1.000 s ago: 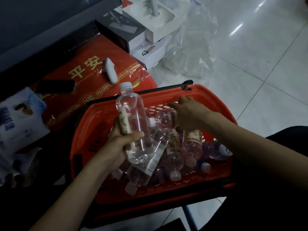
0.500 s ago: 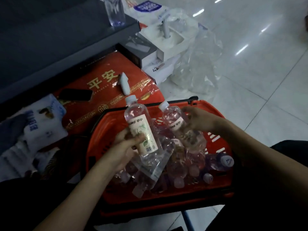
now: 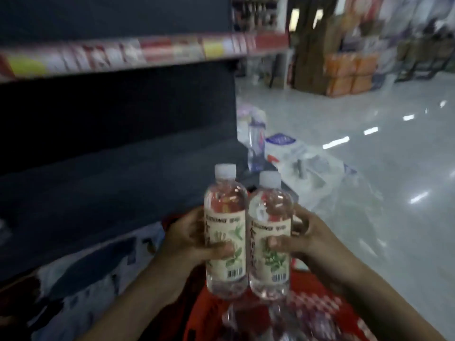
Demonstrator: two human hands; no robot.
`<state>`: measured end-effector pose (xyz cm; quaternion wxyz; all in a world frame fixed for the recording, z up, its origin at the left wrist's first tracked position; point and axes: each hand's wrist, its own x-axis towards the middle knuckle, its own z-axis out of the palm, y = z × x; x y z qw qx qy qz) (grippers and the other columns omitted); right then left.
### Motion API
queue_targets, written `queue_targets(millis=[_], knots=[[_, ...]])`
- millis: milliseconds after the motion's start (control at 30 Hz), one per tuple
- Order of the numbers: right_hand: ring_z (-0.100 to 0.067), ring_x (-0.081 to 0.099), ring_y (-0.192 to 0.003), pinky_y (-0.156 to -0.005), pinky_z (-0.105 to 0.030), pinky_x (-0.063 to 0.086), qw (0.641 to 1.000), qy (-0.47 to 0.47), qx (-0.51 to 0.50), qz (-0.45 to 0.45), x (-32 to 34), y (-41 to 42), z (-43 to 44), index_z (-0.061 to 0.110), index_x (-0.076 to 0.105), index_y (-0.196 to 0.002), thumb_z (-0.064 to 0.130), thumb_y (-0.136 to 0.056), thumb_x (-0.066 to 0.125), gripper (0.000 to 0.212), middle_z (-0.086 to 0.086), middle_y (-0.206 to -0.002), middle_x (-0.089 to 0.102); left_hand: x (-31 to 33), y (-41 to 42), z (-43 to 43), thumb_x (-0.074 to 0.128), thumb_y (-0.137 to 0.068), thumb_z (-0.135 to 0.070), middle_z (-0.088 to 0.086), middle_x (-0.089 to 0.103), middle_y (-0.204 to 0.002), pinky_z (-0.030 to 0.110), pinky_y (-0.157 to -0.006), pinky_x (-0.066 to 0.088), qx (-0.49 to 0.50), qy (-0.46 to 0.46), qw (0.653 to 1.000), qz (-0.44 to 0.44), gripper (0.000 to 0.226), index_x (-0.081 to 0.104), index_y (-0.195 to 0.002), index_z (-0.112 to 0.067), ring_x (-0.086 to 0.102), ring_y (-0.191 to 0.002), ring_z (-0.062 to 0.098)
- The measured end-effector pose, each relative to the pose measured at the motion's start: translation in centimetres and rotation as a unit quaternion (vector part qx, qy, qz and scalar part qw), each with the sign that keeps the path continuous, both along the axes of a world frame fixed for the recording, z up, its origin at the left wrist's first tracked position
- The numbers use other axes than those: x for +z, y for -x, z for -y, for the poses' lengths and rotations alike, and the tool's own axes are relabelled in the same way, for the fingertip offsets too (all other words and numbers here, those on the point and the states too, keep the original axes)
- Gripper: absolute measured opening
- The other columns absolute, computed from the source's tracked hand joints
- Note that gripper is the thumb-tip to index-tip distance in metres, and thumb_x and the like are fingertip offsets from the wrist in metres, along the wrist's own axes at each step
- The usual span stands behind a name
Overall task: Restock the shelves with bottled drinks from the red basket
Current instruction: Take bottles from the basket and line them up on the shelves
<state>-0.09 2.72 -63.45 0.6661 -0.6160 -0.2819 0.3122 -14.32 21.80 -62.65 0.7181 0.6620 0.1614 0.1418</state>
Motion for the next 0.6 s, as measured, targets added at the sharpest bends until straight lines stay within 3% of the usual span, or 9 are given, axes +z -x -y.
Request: queue_targets(millis=[67,167,267,367,500,600], knots=[[-0.034,0.070,-0.104,-0.089,-0.049,0.056,0.998,-0.039,0.010,0.038,4.4,0.0,-2.6,0.014,0.063,-0.121,0.005,-0.058,0.083,0.067,-0.016,-0.111,0.074,4.1,0.2,-1.8,0.082,-0.051,0.008,0.013,0.075,-0.105,0.047,-0.080,0.059,0.016,-0.032,0.998,0.045,0.059,0.073,-0.101,-0.022,0.072,-0.099,0.032],[-0.031,0.073,-0.096,-0.074,-0.036,0.059,0.991,-0.110,0.023,0.072,11.4,-0.5,-6.7,0.013,0.064,-0.117,0.004,-0.058,0.080,0.062,-0.015,-0.105,0.075,10.8,0.6,-5.1,0.083,-0.054,-0.001,0.009,0.076,-0.107,0.041,-0.077,0.058,0.045,-0.083,0.989,0.115,0.056,0.074,-0.102,-0.029,0.073,-0.099,0.028],[-0.034,0.072,-0.099,-0.083,-0.046,0.057,0.980,-0.158,0.036,0.120,17.6,-1.1,-10.9,0.012,0.059,-0.122,0.007,-0.061,0.078,0.064,-0.016,-0.105,0.075,17.1,1.0,-7.8,0.088,-0.051,-0.011,0.007,0.074,-0.112,0.041,-0.079,0.058,0.067,-0.128,0.976,0.164,0.064,0.071,-0.112,-0.025,0.072,-0.102,0.027],[-0.030,0.073,-0.099,-0.087,-0.047,0.055,0.970,-0.194,0.030,0.143,22.8,-1.6,-14.8,0.011,0.053,-0.127,0.008,-0.063,0.084,0.071,-0.014,-0.104,0.076,22.6,1.1,-10.3,0.085,-0.056,-0.002,0.006,0.075,-0.110,0.044,-0.084,0.057,0.104,-0.180,0.960,0.188,0.067,0.067,-0.118,-0.020,0.073,-0.100,0.026],[-0.025,0.074,-0.096,-0.087,-0.047,0.057,0.952,-0.245,0.028,0.180,28.7,-2.2,-19.9,0.016,0.054,-0.126,0.019,-0.074,0.078,0.057,-0.008,-0.107,0.076,29.0,-0.1,-13.8,0.078,-0.062,-0.009,0.005,0.077,-0.103,0.045,-0.078,0.058,0.139,-0.210,0.944,0.212,0.057,0.066,-0.117,-0.017,0.075,-0.093,0.025],[-0.021,0.076,-0.086,-0.070,-0.039,0.061,0.946,-0.276,0.024,0.167,31.4,-2.7,-23.6,0.019,0.057,-0.120,0.014,-0.090,0.068,0.033,-0.005,-0.103,0.077,31.3,-1.8,-16.8,0.078,-0.071,-0.006,0.006,0.076,-0.104,0.050,-0.083,0.058,0.182,-0.213,0.936,0.214,0.053,0.063,-0.121,-0.014,0.075,-0.093,0.023]])
